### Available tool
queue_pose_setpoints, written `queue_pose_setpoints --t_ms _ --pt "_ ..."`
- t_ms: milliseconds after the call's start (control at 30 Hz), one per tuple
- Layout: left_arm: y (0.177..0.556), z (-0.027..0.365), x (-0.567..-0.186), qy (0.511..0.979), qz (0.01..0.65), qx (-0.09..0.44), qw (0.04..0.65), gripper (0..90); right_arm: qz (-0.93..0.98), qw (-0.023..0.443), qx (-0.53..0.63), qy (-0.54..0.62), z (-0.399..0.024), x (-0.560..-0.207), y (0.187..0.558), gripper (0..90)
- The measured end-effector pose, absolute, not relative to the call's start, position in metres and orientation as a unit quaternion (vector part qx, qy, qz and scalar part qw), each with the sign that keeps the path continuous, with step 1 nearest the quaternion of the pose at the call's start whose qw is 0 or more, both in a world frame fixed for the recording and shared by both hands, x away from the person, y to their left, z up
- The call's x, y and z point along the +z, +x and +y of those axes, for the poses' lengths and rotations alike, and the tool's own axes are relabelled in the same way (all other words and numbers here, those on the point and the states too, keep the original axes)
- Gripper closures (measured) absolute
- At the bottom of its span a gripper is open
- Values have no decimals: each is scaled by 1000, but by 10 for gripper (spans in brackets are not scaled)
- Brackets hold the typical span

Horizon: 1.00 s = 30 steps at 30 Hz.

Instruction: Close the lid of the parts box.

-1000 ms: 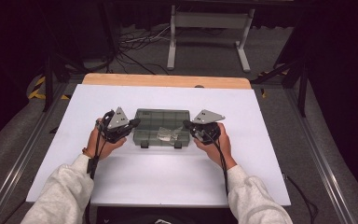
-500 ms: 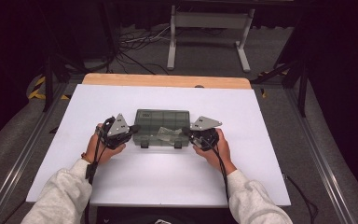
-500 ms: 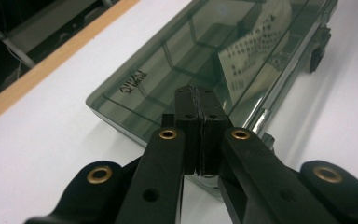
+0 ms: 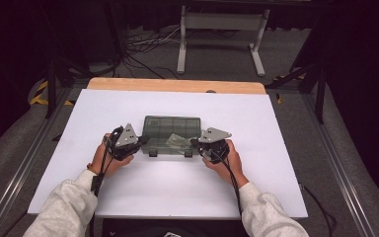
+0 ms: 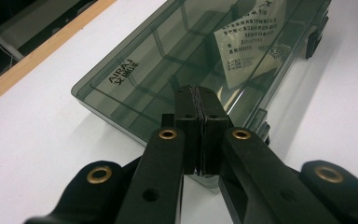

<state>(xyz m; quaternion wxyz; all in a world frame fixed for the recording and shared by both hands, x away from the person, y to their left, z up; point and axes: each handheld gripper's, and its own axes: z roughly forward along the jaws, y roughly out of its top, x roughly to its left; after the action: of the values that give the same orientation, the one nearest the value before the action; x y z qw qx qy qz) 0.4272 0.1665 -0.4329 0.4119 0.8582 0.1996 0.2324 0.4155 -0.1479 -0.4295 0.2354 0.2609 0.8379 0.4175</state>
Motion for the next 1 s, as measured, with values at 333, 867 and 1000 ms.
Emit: queue_pose_setpoints --t_ms 333,867,1000 --pt "428 166 -437 860 201 226 411 891 835 237 423 261 -149 -432 414 900" --pt "429 168 -438 859 199 223 416 894 831 236 430 263 -151 -433 414 899" --pt "428 167 -438 861 194 225 413 889 828 239 429 270 -152 -433 414 900"
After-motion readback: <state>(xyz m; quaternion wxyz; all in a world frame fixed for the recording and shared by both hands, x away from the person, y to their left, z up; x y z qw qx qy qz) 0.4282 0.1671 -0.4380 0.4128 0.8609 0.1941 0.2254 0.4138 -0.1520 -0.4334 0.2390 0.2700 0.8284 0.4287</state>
